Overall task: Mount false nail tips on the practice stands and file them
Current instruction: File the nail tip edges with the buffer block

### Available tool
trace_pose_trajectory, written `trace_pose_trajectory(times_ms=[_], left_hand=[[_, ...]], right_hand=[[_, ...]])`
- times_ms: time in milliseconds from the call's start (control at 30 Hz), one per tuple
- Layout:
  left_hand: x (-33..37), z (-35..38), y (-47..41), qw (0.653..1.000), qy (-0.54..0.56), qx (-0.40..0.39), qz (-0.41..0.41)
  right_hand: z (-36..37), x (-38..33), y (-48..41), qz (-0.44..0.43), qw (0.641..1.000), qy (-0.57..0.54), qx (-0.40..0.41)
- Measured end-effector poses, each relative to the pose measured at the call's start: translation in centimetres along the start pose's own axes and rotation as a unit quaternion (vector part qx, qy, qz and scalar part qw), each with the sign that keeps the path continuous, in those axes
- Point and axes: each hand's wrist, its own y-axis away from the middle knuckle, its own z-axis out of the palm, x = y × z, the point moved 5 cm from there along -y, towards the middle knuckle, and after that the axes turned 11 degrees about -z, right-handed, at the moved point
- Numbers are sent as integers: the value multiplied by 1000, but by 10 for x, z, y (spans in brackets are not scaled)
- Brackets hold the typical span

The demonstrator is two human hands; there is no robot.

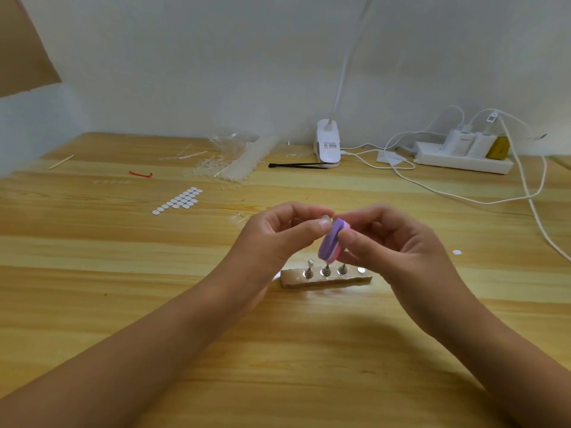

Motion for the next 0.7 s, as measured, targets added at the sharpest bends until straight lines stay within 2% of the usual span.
trace_pose_trajectory(times_ms=[100,433,533,633,700], left_hand=[[0,0,-1,1000,-6,-2,0],[-3,4,2,999,-27,-34,11],[-5,6,2,999,-39,-35,11],[-6,4,1,999,-39,-25,7],[-6,4,0,999,-38,-31,10]], right_hand=[[-5,0,-1,-10,1000,-6,27],[-18,-13,-11,-35,999,10,5],[-17,-13,-9,-19,999,27,-23],[-20,-14,-10,-26,999,30,6],[-19,-14,-9,-7,999,41,-13]])
